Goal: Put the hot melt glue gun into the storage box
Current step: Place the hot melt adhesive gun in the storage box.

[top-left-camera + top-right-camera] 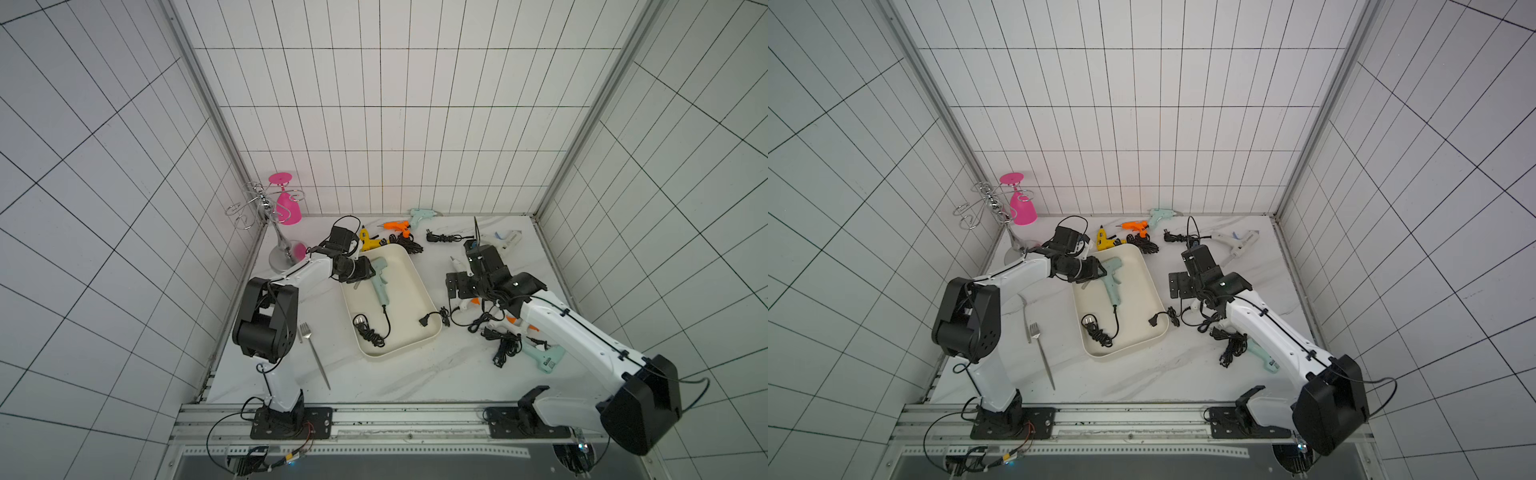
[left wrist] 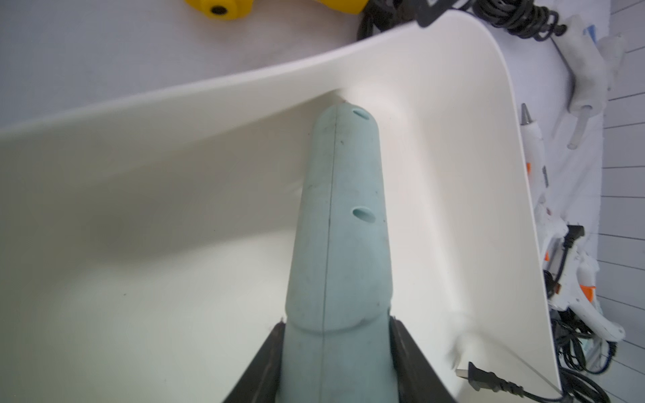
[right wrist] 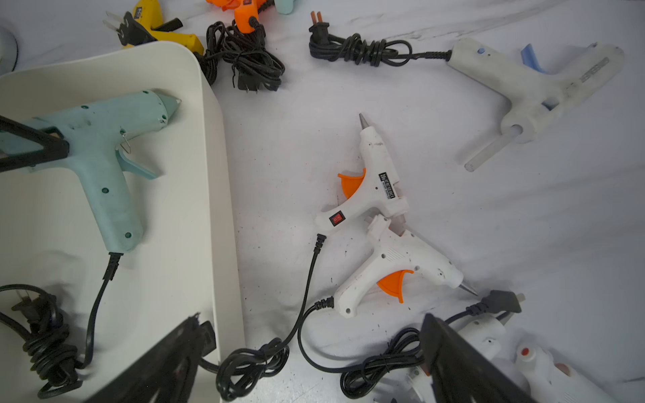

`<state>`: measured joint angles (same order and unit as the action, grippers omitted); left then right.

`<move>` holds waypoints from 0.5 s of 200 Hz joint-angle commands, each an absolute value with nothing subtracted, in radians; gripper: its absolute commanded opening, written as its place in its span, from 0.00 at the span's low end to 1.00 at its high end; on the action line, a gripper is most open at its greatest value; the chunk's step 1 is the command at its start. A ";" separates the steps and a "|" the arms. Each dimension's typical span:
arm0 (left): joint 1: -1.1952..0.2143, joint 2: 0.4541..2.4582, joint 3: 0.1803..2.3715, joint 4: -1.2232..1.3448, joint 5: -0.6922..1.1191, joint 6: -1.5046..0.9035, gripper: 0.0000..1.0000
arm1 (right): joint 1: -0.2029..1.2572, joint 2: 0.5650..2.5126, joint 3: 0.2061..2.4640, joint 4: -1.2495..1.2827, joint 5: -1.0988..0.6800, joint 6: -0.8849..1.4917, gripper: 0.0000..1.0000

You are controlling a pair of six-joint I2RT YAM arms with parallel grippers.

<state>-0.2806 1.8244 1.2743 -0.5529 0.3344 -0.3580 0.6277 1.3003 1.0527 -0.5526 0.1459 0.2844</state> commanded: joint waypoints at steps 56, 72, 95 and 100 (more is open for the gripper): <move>-0.333 1.697 1.307 -0.664 -0.065 -0.427 0.71 | 0.618 1.293 1.093 -0.578 0.101 0.280 1.00; -0.333 1.697 1.319 -0.680 -0.097 -0.414 0.72 | 0.619 1.291 1.083 -0.583 0.103 0.288 1.00; -0.342 1.702 1.374 -0.749 -0.131 -0.404 0.72 | 0.618 1.277 1.052 -0.576 0.110 0.308 1.00; -0.349 1.690 1.381 -0.754 -0.120 -0.402 0.71 | 0.618 1.274 1.044 -0.574 0.114 0.310 1.00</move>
